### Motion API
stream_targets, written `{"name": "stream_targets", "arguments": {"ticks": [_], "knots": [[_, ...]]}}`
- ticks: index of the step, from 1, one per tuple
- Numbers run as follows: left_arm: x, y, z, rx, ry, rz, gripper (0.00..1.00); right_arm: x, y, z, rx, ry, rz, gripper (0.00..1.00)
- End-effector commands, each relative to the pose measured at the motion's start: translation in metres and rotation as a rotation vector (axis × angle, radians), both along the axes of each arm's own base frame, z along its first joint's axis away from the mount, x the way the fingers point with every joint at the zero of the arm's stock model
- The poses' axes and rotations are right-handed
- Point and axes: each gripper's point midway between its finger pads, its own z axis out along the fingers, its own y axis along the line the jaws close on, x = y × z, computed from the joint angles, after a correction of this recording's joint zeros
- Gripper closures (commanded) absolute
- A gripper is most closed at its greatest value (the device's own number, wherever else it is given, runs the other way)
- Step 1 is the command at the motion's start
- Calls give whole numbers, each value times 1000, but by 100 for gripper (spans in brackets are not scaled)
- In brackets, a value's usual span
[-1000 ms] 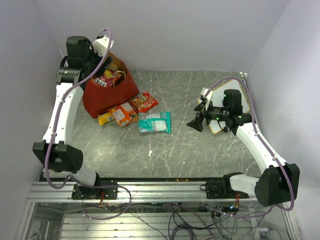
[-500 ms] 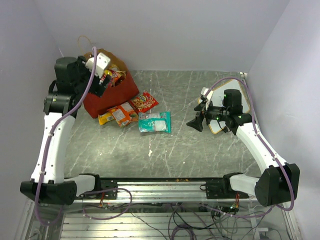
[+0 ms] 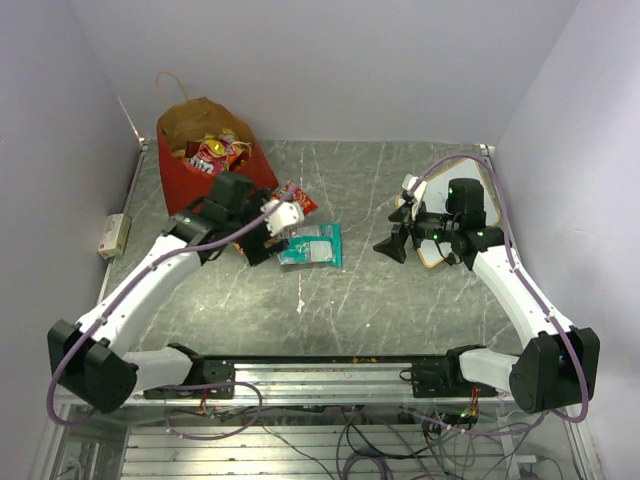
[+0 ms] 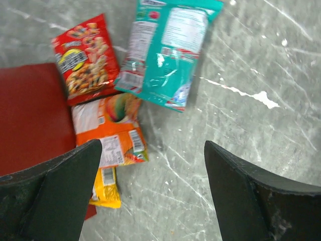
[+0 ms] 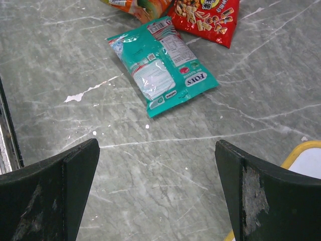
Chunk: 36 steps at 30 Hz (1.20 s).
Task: Place the snacks into the paper bag
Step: Pick up the snack from the center of the board.
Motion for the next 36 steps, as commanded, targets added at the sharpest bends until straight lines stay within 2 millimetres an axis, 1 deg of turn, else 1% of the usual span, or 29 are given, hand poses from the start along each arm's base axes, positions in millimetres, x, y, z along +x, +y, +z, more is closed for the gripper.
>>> {"name": "stream_targets", "arguments": {"ticks": [1,4,7,10,12,21,26,33,36], "knots": [[3,-21,-32,132,-47,-157,7,3,-4,12,3,-52,-15,0],[8,-31,-58,189,-34,-238,8,4,-8,12,0,-60,-26,0],[15,-36,-84,240,-37,-296,10,6,-10,12,-2,-61,-32,0],[26,-39,-100,274,-74,-328,10,6,-11,10,-2,-57,-35,0],[30,-41,-110,291,-79,-350,9,6,-11,8,-4,-50,-34,0],[35,-45,-139,337,-116,-400,7,7,-11,5,-7,-40,-31,0],[33,-44,-157,368,-119,-420,7,7,-11,3,-11,-37,-29,0],[40,-44,-175,405,-163,-393,7,8,-11,0,-18,-30,-31,0],[40,-44,-181,414,-156,-384,9,9,-12,-1,-20,-27,-34,0]]}}
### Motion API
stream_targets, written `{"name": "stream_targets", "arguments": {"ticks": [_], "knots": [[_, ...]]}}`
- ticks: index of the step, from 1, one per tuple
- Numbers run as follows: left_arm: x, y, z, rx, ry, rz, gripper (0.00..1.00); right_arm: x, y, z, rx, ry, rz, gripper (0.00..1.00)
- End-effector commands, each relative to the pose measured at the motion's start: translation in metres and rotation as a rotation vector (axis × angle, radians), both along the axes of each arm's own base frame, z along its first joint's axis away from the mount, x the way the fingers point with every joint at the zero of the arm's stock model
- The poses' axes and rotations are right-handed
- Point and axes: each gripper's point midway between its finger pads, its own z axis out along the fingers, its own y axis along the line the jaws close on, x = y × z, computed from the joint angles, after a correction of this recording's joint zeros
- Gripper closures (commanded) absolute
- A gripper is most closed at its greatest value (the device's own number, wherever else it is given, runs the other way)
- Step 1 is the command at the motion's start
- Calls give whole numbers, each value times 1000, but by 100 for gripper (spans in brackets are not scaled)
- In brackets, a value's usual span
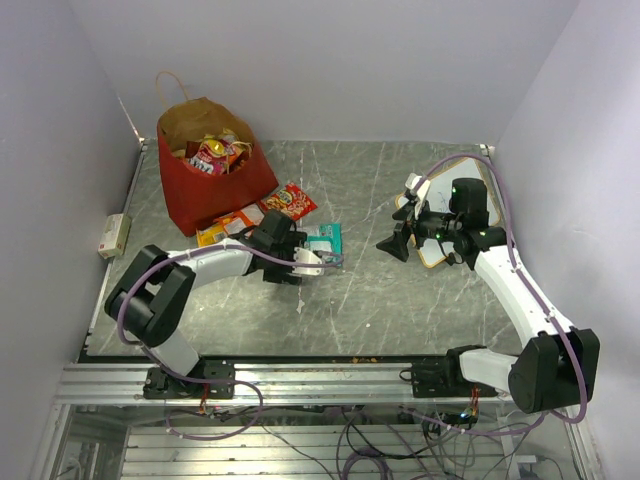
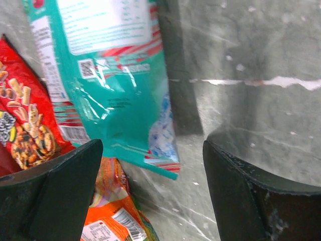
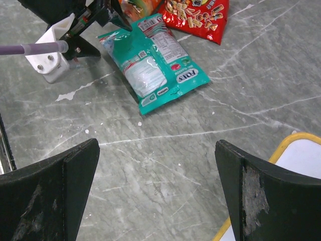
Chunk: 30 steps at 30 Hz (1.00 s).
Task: Place the snacks into the paper bag
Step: Pick up the snack from the center of the board.
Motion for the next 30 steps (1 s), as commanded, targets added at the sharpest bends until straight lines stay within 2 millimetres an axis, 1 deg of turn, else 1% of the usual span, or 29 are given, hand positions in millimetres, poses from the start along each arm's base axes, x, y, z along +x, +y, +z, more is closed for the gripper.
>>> {"name": "stream_targets", "arguments": {"ticks": [1,4,8,13,17,21,25,27,30], "knots": [[12,-7,-1,-5,-67,1,9,4,-4,-3,-12,-9,-13,0],[12,-6,-7,4,-64,10,13,4,-5,-3,-13,-9,-12,0],[16,-5,-12,19,-69,26,24,4,-5,-2,-13,-13,-14,0],[18,-4,-15,37,-45,50,44,5,-4,-3,-11,-5,-9,0],[16,-4,-12,33,-26,67,60,4,-4,-4,-8,-2,-4,0],[17,-4,2,13,-50,72,78,4,-3,-4,-5,-2,-3,0],[17,-8,25,-35,-72,81,90,3,-3,-4,-5,2,0,0],[15,-12,40,-69,-71,80,93,4,-4,-3,-8,-5,-5,0],[12,-16,60,-108,-55,88,93,5,-5,-3,-13,-6,-11,0]]}}
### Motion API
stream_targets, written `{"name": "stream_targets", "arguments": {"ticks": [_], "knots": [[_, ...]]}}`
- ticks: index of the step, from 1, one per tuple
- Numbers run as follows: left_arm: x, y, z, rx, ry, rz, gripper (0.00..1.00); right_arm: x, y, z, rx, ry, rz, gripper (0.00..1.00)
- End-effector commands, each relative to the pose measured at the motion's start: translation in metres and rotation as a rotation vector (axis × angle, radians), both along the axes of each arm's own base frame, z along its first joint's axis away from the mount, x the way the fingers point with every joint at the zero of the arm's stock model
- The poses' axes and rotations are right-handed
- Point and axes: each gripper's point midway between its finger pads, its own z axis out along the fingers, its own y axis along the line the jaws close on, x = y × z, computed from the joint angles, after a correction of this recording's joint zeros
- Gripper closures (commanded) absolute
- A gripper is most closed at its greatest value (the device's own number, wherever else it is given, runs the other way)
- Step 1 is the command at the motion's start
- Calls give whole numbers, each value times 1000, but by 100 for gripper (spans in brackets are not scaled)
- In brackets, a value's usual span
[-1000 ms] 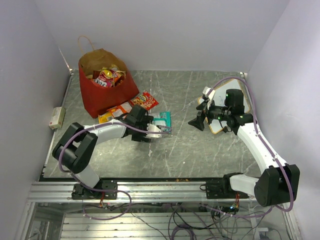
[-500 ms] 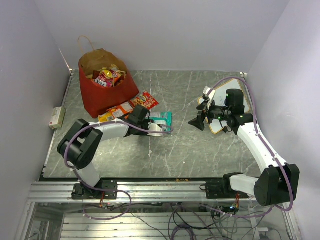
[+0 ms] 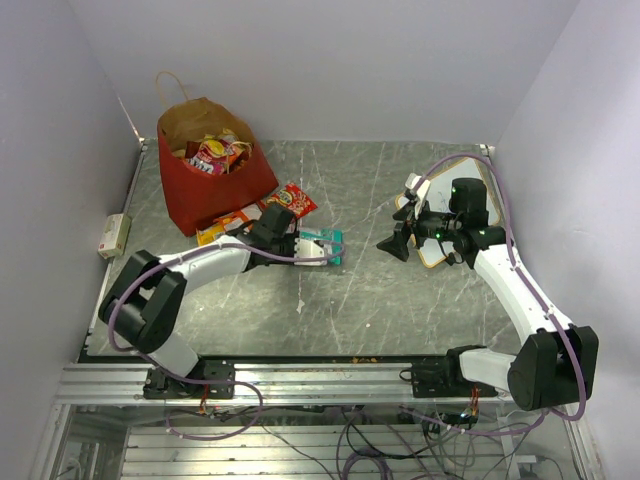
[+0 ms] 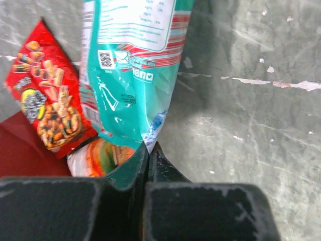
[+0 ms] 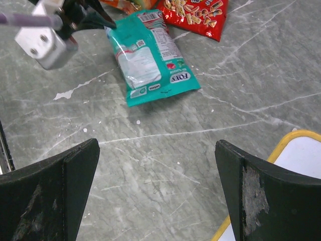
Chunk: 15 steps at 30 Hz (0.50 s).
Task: Place the snacks into the paper bag
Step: Pick up the snack from the center of the board.
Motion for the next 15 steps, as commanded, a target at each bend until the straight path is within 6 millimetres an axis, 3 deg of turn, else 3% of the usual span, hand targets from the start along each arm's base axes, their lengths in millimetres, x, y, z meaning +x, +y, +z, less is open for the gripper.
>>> {"name": "stream_targets", "arguments": {"ticks": [1,15], "knots": [[-5,-15,46,-94,12,-1,93,3,-3,2,-11,-20,-9,0],[-24,-13,132,-143,105,55,93,4,-5,4,-12,-29,-18,0]]}}
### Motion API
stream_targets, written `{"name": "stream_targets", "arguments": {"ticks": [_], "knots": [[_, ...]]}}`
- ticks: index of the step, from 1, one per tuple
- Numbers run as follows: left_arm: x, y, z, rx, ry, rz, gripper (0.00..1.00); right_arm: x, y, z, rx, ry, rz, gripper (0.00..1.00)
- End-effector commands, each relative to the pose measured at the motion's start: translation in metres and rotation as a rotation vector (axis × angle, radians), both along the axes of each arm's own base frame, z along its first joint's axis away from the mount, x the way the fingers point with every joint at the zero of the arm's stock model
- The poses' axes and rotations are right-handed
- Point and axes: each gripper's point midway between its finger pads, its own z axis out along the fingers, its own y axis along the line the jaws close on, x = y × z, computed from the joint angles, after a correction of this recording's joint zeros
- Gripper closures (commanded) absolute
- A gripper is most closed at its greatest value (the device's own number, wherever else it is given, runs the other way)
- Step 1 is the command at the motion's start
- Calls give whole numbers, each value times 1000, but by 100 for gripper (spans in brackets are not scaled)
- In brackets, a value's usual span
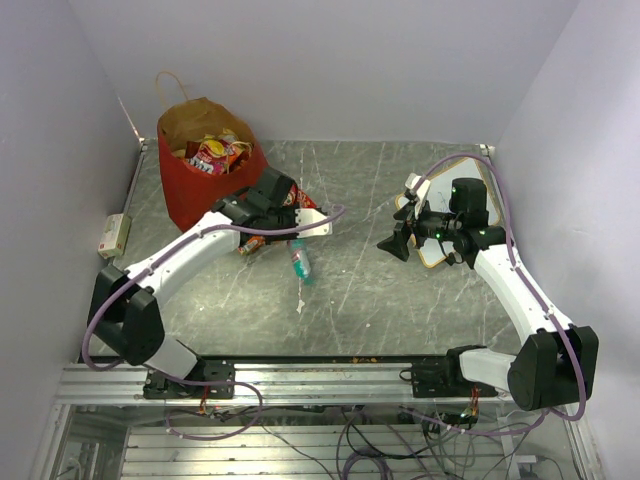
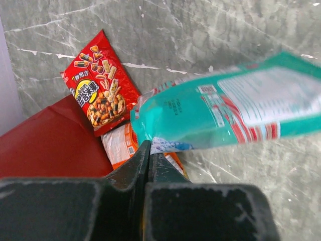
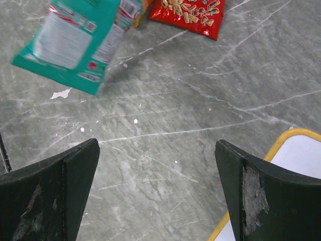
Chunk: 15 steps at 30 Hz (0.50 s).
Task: Place the snacks into the paper bag
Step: Pick up the snack from the center of the board.
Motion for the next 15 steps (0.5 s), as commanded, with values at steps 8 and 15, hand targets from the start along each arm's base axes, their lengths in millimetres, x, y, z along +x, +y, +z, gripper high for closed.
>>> {"name": "stream_targets", "arguments": {"ticks": [8,15], "knots": [[-30,16,67,-56,26,65,93,3,-3,1,0,-9,-8,0],[-19,35,124,-85,-84,214,93,3,-4,0,-4,-8,-13,0]]}}
